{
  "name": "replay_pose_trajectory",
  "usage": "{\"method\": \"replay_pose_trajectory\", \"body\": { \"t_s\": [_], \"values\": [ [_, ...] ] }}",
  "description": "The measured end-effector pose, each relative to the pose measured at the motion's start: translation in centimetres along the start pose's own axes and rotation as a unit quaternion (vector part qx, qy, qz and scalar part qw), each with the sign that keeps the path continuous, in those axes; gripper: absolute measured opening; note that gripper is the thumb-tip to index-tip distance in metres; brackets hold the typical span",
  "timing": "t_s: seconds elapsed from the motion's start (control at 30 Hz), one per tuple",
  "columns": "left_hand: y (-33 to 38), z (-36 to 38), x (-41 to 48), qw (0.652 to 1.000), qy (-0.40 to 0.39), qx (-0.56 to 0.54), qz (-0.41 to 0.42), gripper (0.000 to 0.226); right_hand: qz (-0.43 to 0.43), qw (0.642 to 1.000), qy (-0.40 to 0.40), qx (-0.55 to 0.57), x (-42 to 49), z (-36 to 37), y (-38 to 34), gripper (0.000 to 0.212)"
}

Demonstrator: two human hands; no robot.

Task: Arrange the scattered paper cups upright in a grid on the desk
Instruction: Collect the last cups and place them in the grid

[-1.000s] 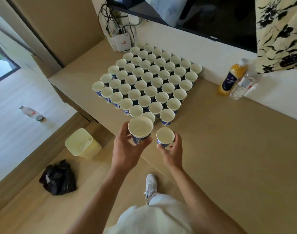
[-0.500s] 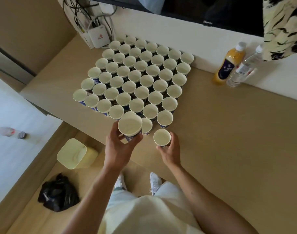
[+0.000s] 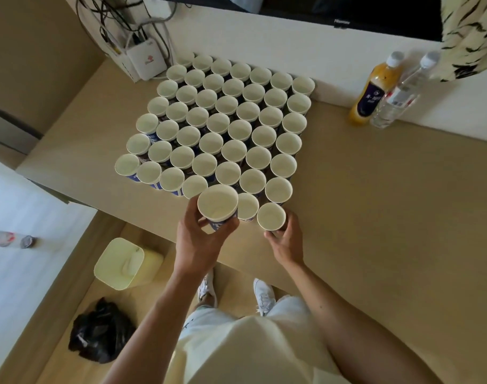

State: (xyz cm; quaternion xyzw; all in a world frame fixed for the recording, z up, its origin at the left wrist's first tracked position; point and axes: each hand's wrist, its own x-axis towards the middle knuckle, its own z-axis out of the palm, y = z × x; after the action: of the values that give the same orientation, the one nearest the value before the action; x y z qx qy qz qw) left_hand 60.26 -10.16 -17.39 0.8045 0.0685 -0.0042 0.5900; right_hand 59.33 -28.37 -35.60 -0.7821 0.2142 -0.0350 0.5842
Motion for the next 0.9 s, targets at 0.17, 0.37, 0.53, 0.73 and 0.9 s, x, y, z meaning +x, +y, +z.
{"method": "replay_pose_trajectory", "body": {
  "t_s": [0.17, 0.37, 0.53, 0.73, 0.9],
  "values": [
    [-0.4, -1.2, 0.6, 1.0, -0.008, 0.003, 0.001, 0.055, 0.021, 0.999, 0.005, 0.028, 0.0, 0.2, -0.2, 0.064],
    [-0.6, -1.5, 2.0, 1.0, -0.013, 0.0, 0.022, 0.055, 0.011, 0.996, 0.077, -0.046, -0.8, -3.7, -1.3, 0.069],
    [-1.1, -1.8, 4.2, 0.999, -0.034, -0.017, 0.027, 0.057, -0.025, 0.984, 0.174, 0.006, 0.0, -5.8, -6.7, 0.06],
    [-1.6, -5.4, 6.4, 0.997, -0.062, -0.013, 0.042, 0.065, -0.108, 0.983, 0.139, 0.047, -0.5, -0.3, -15.0, 0.051],
    [-4.9, -11.8, 9.2, 0.998, -0.047, 0.027, 0.044, 0.062, -0.122, 0.988, 0.078, 0.058, -1.4, 8.9, -19.0, 0.049]
  ]
}}
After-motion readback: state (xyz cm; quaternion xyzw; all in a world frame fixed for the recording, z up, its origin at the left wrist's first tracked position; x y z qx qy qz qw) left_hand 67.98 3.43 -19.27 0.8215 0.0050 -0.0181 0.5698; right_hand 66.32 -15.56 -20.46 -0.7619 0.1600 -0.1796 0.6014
